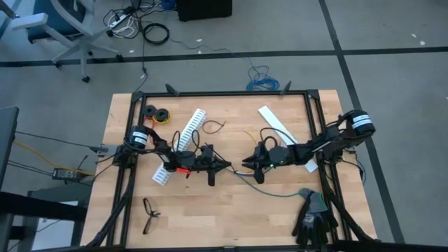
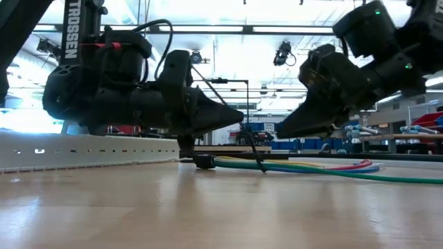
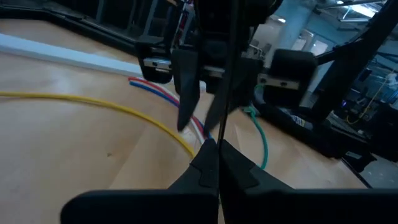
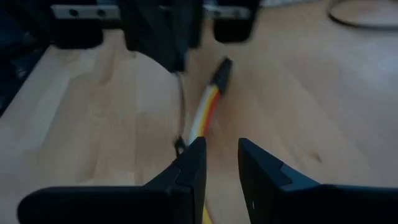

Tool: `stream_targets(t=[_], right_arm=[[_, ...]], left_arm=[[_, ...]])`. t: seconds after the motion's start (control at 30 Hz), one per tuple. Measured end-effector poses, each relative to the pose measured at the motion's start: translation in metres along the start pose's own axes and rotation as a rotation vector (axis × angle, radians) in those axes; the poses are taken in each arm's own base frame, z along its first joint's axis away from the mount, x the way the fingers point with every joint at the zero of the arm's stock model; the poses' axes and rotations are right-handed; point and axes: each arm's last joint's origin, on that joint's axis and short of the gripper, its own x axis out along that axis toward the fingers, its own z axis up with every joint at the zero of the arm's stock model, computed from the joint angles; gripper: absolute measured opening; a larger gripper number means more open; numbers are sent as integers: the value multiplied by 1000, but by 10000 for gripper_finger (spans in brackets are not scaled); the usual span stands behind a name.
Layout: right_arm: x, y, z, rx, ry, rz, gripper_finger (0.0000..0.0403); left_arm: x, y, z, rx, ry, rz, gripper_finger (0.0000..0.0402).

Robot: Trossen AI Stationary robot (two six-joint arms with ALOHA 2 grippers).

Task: Ziptie cables
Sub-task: Wrap the cable wires with the black zip tie

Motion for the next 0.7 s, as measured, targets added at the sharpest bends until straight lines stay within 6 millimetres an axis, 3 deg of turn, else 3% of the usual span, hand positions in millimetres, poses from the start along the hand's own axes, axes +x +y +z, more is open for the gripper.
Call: stream_targets(t=[0.37,0.7], right_arm=[[23,9,0,-34,31,74,76],[24,14,-3,-31,32,73,75]], left_arm=[[11,-2,-1,30,50,-2,0],[16,2,6,31,10,30,0]])
